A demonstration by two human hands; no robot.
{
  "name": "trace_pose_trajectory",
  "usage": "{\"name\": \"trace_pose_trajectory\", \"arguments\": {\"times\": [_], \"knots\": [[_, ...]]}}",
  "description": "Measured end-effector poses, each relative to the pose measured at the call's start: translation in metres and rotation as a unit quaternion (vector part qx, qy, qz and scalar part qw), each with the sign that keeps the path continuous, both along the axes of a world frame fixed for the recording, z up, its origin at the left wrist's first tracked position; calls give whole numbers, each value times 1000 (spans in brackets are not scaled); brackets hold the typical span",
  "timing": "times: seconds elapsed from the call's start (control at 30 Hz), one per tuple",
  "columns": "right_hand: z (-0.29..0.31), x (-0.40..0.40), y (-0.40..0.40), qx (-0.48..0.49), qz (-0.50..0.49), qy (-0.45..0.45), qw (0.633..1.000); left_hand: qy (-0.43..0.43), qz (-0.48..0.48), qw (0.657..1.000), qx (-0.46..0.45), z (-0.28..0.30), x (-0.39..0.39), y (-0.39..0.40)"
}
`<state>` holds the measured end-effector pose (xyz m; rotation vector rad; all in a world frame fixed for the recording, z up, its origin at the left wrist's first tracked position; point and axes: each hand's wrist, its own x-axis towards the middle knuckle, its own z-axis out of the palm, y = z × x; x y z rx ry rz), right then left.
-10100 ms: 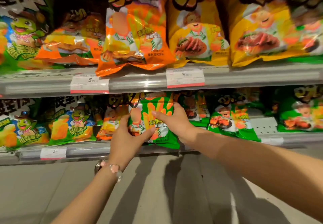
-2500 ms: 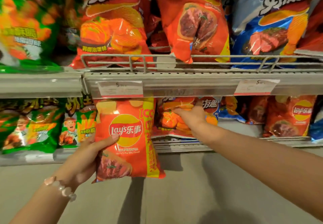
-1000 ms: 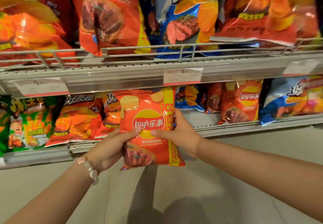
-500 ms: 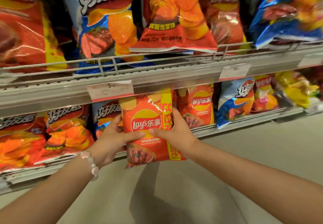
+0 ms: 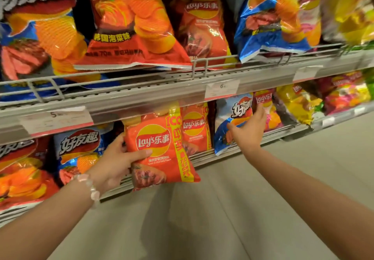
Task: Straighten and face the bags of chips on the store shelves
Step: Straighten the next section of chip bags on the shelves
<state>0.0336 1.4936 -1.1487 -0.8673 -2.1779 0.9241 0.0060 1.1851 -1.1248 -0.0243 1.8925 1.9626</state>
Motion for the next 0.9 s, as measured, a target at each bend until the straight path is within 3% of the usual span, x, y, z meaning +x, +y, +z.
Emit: {"name": "trace_pose_trajectory", "arguments": {"times": [0.07,0.27,0.5,0.73,0.9], "knots": [[-7,-8,20,-47,10,-36,998,3,12,1000,-6,0,-3,0],[-12,-23,38,-215,104,-13,971,-4,37,999,8,-2,-7,-8],[-16,-16,25,-165,91,44,981,-1,34,999,11,-1,-6,-14],[-2,22,-27,-122,103,179,971,17,23,1000,-6,8,2,-59],[-13,43,-92,-125,172,148,966,32,46,998,-23,14,10,-113]]}}
